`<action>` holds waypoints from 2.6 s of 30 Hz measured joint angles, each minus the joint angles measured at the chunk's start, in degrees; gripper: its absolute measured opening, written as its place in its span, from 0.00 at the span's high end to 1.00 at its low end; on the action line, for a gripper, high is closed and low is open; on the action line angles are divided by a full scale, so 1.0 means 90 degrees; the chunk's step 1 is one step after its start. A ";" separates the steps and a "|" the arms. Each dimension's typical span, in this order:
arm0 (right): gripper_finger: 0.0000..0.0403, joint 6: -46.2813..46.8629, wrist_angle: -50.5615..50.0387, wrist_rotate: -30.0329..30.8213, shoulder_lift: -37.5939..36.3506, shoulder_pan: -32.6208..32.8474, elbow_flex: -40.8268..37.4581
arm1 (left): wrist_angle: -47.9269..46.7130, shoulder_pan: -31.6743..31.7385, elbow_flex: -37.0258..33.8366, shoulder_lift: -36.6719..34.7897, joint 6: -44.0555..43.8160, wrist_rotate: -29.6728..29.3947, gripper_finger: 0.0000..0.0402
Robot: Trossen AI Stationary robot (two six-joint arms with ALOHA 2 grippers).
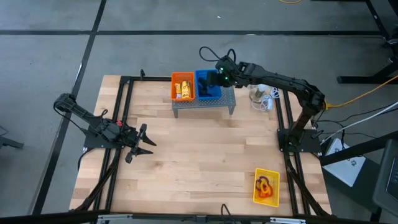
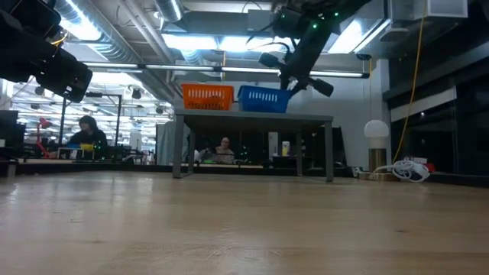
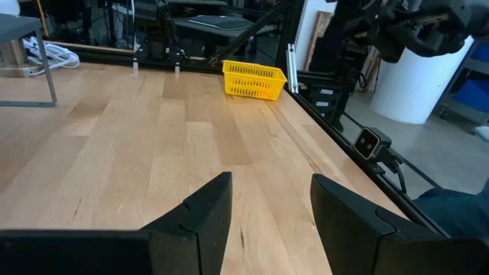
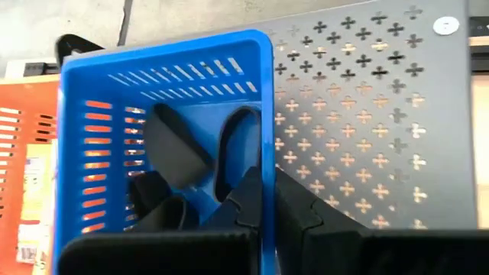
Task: Pick & Place Office Desk Supplies
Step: Put the blue bin onto the shelf, then put the yellow bin onto the shelf
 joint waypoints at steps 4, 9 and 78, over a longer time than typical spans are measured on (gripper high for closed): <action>0.97 -0.0001 0.0016 -0.0027 0.0012 -0.0015 0.0002 | -0.0003 0.0002 0.0000 0.0000 -0.0001 0.0002 0.57; 0.97 -0.0022 0.0073 -0.0051 0.0009 -0.0015 0.0158 | -0.0003 0.0002 0.0000 0.0000 0.0000 0.0002 0.57; 0.63 -0.0565 -0.0618 -0.0090 0.0223 0.0083 0.1285 | -0.0019 0.0002 0.0000 -0.0002 -0.0055 0.0121 0.57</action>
